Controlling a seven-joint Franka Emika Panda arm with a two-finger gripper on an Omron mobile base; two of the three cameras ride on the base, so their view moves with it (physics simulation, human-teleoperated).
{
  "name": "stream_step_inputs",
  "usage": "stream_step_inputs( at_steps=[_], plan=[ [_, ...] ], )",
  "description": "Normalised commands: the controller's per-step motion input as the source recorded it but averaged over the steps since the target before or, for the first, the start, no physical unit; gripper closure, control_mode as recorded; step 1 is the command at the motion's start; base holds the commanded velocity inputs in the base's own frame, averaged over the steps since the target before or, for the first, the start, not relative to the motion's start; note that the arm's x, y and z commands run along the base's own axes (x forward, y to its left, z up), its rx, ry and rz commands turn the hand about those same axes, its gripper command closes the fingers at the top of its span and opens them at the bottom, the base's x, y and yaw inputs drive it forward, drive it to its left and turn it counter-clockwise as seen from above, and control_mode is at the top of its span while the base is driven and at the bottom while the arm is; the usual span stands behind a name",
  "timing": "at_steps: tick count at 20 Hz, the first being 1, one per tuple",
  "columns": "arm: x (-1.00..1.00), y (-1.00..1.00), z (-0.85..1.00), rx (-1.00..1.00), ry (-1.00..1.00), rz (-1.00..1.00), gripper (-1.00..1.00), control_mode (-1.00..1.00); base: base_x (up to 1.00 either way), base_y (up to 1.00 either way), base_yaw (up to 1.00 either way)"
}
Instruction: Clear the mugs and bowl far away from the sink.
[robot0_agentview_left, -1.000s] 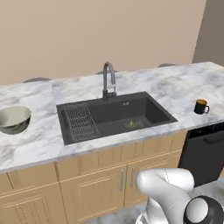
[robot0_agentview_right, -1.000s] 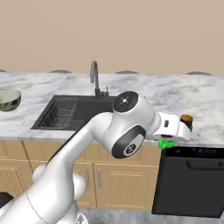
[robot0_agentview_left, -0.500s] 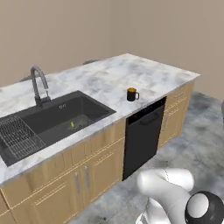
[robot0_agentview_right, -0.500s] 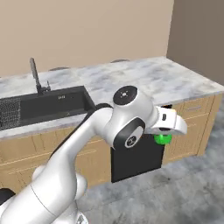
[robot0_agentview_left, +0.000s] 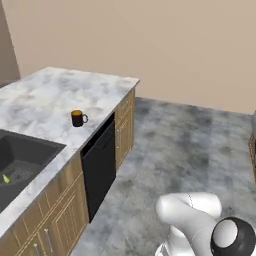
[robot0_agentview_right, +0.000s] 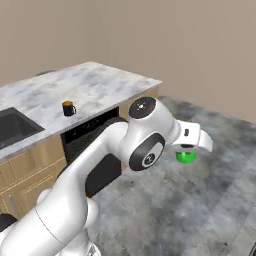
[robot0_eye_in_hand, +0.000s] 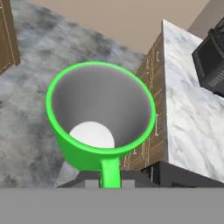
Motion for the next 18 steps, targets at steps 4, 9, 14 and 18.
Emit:
stream_step_inputs(
  at_steps=[4,9,14,18],
  plan=[
    [0.00,0.00,0.00,0.00,0.00,0.00,1.00,1.00,-0.10,0.00,-0.75],
    [0.00,0.00,0.00,0.00,0.00,0.00,1.00,1.00,0.07,0.14,-0.75],
    [0.00,0.00,0.00,0.00,0.00,0.00,1.00,1.00,0.41,0.73,-0.70],
    [0.00,0.00,0.00,0.00,0.00,0.00,1.00,1.00,0.59,0.95,-0.65]
  ],
)
